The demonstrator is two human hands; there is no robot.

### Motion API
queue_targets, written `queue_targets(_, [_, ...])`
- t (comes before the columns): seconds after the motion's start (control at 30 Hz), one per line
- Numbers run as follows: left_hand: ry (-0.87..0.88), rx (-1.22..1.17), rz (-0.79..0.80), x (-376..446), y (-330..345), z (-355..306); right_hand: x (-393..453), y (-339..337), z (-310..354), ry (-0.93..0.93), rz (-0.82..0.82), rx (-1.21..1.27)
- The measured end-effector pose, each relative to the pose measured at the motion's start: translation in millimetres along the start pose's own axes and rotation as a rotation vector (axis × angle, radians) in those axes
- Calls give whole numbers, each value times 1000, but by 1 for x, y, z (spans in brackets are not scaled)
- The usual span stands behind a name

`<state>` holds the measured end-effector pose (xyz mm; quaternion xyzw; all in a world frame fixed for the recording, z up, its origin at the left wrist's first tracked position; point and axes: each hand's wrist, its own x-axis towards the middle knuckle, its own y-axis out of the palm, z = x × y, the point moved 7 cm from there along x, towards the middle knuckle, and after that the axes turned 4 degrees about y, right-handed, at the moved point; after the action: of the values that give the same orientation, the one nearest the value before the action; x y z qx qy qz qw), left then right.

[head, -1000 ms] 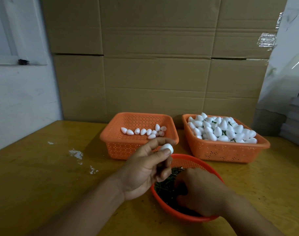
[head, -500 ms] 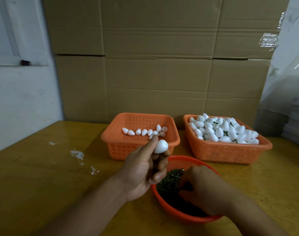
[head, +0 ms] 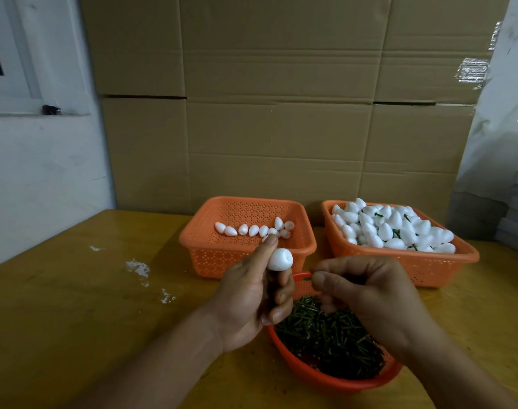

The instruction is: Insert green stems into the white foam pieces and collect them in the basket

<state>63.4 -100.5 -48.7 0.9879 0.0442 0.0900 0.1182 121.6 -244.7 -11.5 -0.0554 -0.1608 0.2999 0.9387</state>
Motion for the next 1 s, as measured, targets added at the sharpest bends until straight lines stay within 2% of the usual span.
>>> queue_targets(0.1, [4, 30, -12, 0, 0, 0, -3, 4, 7, -39, -12, 206])
queue_targets(0.17, [15, 56, -17, 0, 0, 0, -5, 7, 11, -57, -5, 261])
queue_targets(0.33, [45, 114, -17, -2, 2, -4, -8, 15, 14, -80, 59, 219])
queue_targets(0.7, [83, 184, -16, -3, 6, -7, -8, 12, 14, -97, 45, 149])
queue_targets(0.8, [96, 217, -23, -3, 5, -8, -10, 13, 18, -125, 49, 64])
queue_targets(1.0, [146, 270, -31, -3, 4, -11, -19, 17, 29, -265, 1, -309])
